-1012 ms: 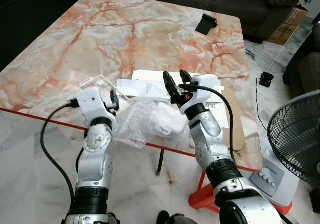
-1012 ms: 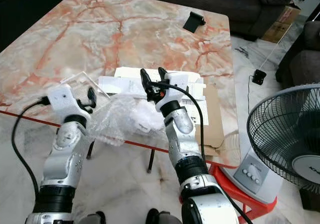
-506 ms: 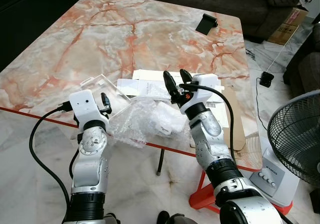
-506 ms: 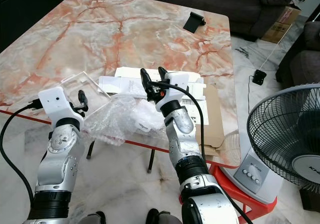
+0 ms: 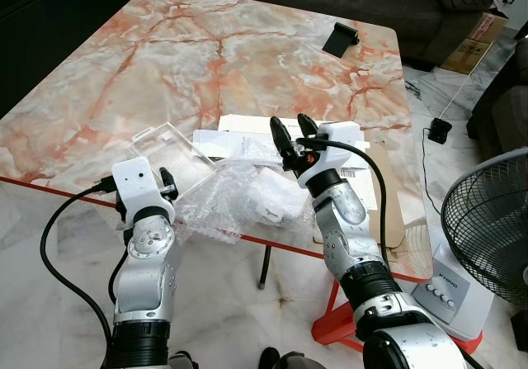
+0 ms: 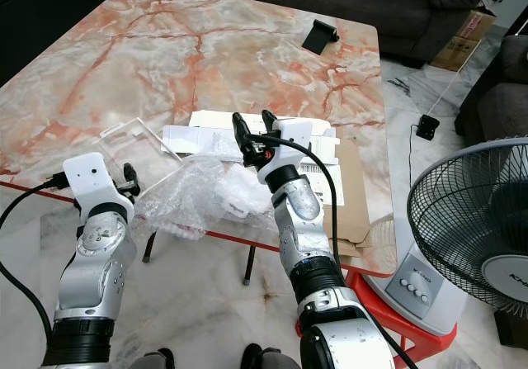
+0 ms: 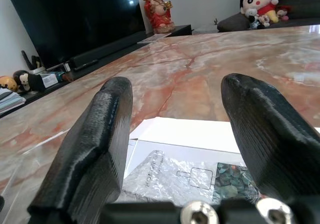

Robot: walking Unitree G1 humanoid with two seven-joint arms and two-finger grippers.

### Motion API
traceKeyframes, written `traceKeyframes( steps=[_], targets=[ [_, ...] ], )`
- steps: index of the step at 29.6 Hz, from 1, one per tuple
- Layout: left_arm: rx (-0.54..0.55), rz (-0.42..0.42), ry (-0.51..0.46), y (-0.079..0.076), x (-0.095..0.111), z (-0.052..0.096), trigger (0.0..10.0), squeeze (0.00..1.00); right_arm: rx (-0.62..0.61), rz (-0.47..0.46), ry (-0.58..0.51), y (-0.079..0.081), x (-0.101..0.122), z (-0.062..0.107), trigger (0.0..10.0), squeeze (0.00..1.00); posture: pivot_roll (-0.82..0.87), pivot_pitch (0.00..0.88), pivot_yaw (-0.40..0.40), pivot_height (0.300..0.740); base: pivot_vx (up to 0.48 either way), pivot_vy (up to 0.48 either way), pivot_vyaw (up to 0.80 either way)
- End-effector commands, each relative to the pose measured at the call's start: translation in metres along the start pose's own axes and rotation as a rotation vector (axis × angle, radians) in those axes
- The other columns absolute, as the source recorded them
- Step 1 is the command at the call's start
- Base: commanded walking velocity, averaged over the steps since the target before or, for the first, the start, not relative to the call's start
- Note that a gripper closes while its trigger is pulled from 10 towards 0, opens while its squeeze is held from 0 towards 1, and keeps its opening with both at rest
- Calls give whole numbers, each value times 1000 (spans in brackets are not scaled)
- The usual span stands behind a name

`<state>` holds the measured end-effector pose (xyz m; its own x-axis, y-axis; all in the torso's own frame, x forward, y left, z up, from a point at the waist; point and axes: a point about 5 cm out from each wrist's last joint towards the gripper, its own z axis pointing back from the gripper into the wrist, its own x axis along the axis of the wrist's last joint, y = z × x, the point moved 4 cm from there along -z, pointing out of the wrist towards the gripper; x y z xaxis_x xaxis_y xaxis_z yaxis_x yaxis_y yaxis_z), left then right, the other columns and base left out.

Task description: Picking trash to rubbish bin

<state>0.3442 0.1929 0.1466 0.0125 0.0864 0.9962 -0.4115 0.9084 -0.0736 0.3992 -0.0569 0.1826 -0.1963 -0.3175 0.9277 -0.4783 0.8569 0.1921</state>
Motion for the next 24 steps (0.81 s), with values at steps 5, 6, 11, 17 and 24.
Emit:
traceKeyframes(
  steps=[5,6,11,17,24],
  targets=[
    [-19,61,61,-11,-11,0,10000,0,-10,-2,0,-3,1,1,10000,0,113,201,-136,740,0,0,0],
    [-22,68,66,-15,-12,0,10000,0,-11,-1,0,-4,1,1,10000,0,112,199,-136,740,0,0,0],
    [-48,100,69,-25,-13,-2,10000,0,-14,2,-3,-4,2,1,10000,0,109,200,-138,740,0,0,0],
    [-65,123,58,-33,-9,-3,6314,0,-16,5,-4,-6,3,1,10000,0,102,200,-140,740,0,0,0],
    [-69,128,49,-36,-8,-4,0,0,-16,6,-3,-6,3,1,10000,0,104,200,-142,740,0,0,0]
  ],
)
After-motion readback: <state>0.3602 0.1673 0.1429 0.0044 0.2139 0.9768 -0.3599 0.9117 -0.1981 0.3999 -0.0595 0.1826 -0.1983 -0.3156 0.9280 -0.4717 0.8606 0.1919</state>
